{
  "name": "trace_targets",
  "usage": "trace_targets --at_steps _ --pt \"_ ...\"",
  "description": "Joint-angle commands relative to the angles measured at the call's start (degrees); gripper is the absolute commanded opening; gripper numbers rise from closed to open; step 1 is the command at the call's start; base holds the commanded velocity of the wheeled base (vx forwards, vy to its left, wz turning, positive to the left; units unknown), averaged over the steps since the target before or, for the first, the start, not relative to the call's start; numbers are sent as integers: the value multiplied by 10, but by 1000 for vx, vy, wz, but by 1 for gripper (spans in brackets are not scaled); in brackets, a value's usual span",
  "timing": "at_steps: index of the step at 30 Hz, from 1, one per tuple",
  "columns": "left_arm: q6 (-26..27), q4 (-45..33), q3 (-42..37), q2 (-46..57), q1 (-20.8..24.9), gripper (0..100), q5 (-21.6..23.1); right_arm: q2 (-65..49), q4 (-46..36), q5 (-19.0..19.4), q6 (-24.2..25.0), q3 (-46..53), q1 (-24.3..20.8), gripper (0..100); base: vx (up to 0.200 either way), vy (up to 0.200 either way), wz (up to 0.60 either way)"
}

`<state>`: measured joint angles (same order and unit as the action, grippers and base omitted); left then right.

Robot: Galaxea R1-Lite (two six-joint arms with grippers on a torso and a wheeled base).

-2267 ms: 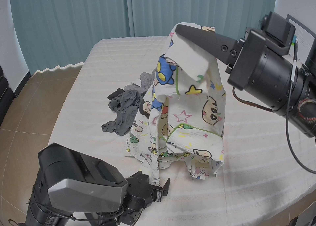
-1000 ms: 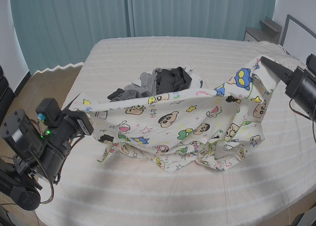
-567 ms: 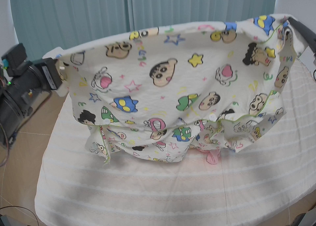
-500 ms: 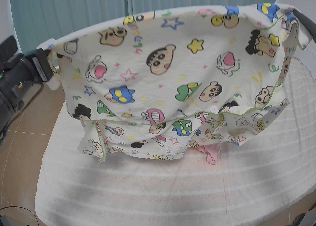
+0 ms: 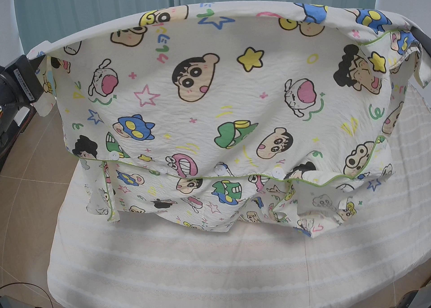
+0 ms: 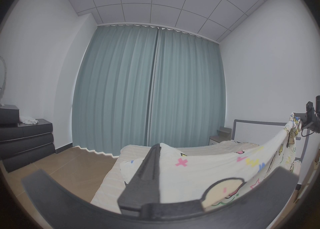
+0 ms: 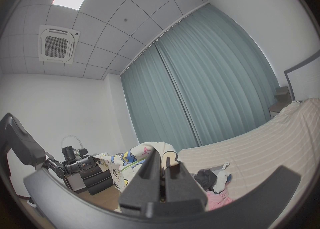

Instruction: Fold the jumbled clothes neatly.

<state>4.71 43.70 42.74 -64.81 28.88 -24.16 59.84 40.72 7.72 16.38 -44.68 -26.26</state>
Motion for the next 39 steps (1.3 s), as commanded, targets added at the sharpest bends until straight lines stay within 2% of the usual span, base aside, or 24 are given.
trace_targets --at_steps 1,7,17,32,39 --pt "0 1 -11 7 0 0 0 -4 0 0 12 3 -7 0 -200 0 0" --pt "0 1 -25 12 0 0 0 -4 -1 0 38 7 -16 0 -200 0 0" --pt "-1 2 -39 23 2 0 0 -7 -1 0 44 21 -16 0 -200 0 0" --pt "-5 2 -66 44 4 0 3 -28 -7 9 45 33 -17 0 0 0 0" --pt "-5 2 -65 43 4 0 6 -30 -7 9 45 35 -17 0 0 -200 0"
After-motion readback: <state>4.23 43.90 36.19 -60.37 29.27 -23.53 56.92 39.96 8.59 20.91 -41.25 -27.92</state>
